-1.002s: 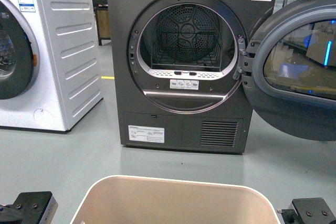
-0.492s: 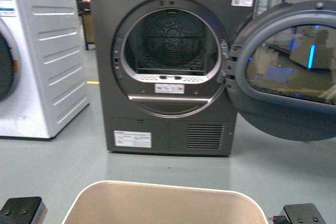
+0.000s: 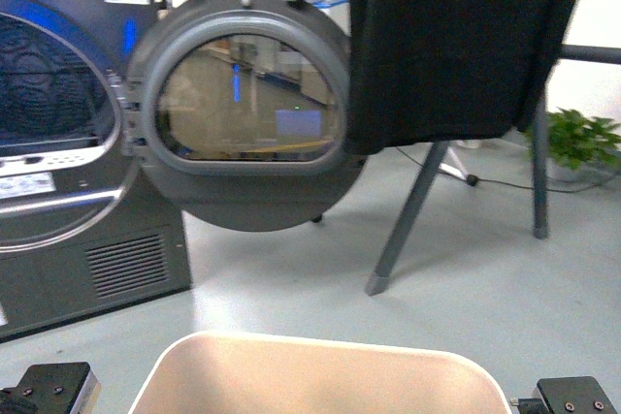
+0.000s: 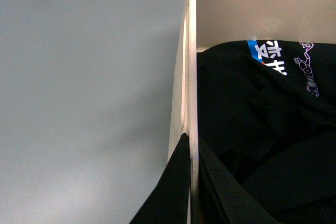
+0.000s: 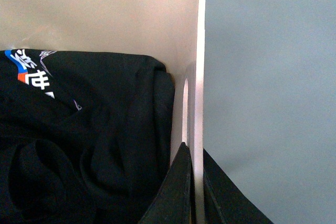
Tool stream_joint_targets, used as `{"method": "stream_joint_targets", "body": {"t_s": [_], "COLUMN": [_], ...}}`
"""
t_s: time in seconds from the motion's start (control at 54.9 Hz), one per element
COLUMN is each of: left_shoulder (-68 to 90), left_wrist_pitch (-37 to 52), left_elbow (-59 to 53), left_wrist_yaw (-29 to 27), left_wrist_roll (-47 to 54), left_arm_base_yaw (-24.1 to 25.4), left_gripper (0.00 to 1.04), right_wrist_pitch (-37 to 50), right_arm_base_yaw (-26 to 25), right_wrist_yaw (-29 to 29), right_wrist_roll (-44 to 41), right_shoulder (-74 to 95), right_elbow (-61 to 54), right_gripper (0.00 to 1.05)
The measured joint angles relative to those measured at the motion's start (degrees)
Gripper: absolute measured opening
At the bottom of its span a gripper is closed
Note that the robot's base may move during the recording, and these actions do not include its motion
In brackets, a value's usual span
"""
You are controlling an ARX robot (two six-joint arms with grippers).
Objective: Move hamper under clothes hanger
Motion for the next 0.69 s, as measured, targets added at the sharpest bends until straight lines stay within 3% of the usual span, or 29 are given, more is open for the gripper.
{"method": "stream_joint_targets", "body": {"t_s": [0.692], "left_shoulder": [-0.07], "left_wrist_pitch": [0.00], "left_elbow": [-0.09], "left_wrist_yaw": [-0.04], "left_wrist_roll": [0.07], "left_arm_base_yaw": [0.07], "left_gripper": [0.04], "right_wrist_pitch": [0.00], "right_arm_base_yaw": [0.15], "right_wrist_yaw": [-0.13], "right_wrist_roll": [0.00], "right_shoulder": [0.02], "right_elbow": [-0.02], "right_gripper": [0.03]}}
